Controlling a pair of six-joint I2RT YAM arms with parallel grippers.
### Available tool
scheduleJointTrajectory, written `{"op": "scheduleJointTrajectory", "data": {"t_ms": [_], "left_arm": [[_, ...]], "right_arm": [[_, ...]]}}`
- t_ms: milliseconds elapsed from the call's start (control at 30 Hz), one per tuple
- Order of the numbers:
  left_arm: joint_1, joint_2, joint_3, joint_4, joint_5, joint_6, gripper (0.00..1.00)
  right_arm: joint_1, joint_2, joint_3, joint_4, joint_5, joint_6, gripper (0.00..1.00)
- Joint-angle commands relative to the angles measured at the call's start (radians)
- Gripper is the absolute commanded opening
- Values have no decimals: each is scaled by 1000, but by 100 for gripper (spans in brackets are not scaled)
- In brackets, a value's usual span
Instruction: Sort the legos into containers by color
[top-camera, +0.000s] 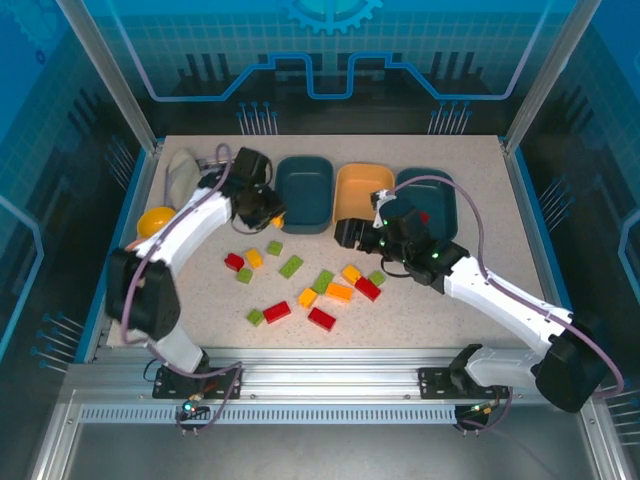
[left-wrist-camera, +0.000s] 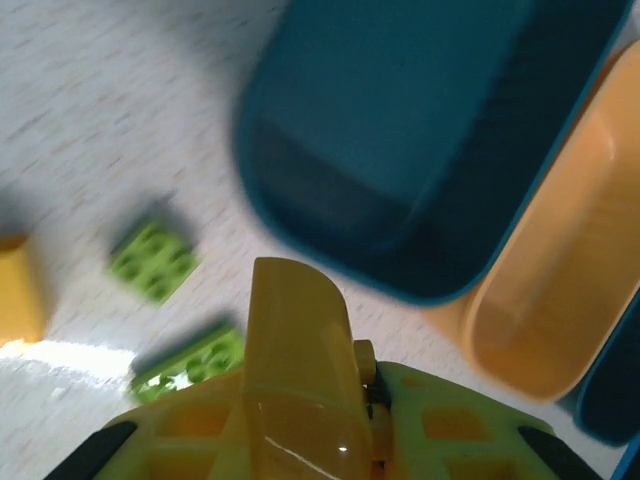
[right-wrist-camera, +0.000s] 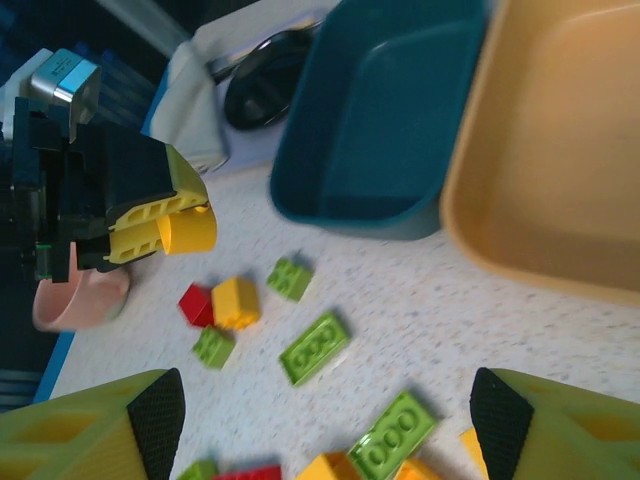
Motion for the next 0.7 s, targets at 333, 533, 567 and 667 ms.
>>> {"op": "scheduleJointTrajectory", "data": {"t_ms": [333, 533, 567, 667], "left_arm": [[-12, 632, 657, -211, 6, 151, 9], [-12, 674, 697, -212, 32, 144, 33], [-12, 671, 699, -211, 36, 146, 37], [-14, 648, 713, -214, 45, 153, 48]], "right_arm": [[-126, 69, 81, -167, -73, 44, 78], [-126, 30, 61, -325, -33, 17, 77], [-126, 19, 56, -343, -30, 16, 77], [-125, -15, 40, -383, -25, 9, 77]]}}
